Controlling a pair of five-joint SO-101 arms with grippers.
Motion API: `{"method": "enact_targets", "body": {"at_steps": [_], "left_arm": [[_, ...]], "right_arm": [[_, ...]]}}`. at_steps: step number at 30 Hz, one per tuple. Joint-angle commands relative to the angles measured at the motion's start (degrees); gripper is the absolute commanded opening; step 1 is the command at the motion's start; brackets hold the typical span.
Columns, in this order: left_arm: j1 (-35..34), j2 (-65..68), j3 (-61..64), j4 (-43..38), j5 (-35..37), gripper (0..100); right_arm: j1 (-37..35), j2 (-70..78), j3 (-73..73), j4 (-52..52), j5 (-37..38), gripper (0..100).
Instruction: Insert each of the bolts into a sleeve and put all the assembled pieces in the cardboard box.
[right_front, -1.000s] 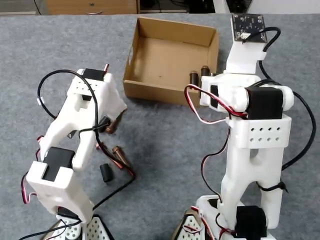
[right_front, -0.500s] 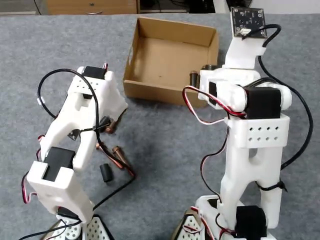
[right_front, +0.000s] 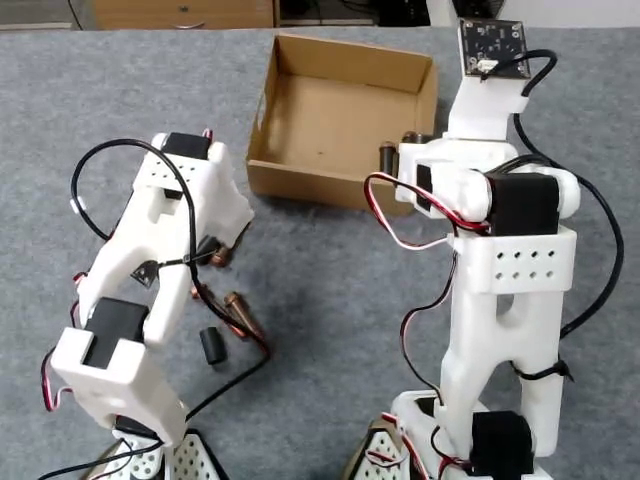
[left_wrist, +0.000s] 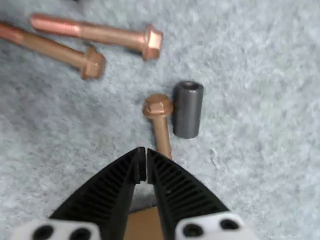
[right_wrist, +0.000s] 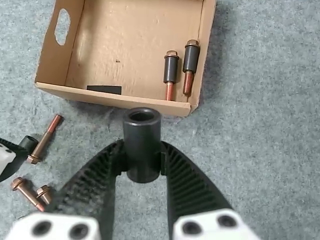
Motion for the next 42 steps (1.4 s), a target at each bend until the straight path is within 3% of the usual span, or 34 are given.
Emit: {"method": "enact_targets", "body": {"at_steps": [1, 5, 9, 17, 24, 36, 42], "left_arm": [[-0.1, -3.1, -2.7, 2.2, 3.0, 12], [-0.3, -3.4, -2.6, 0.1, 4.7, 22], [0.2, -2.9, -2.3, -0.3, 4.7, 26], [1.3, 1.5, 0.3, -10.3, 4.7, 26], [6.9, 3.9, 0.4, -10.4, 4.7, 26], [6.9, 11.2, 1.8, -11.0, 4.8, 26], [6.0, 13.4, 2.3, -12.7, 4.8, 17]], "right_arm": [[-0.7, -0.5, -0.1, 0.0, 0.0, 0.2], [-0.7, -0.5, -0.1, 0.1, 0.0, 0.2], [-0.7, -0.5, -0.4, 1.8, 0.0, 0.2], [-0.4, -0.5, -0.4, 2.8, 0.0, 0.2], [-0.3, -0.5, -0.4, 2.8, 0.0, 0.2], [-0.3, -2.9, -0.4, 2.8, 0.0, 0.2], [-0.3, -5.9, -0.2, 2.8, 1.5, 0.2]]}}
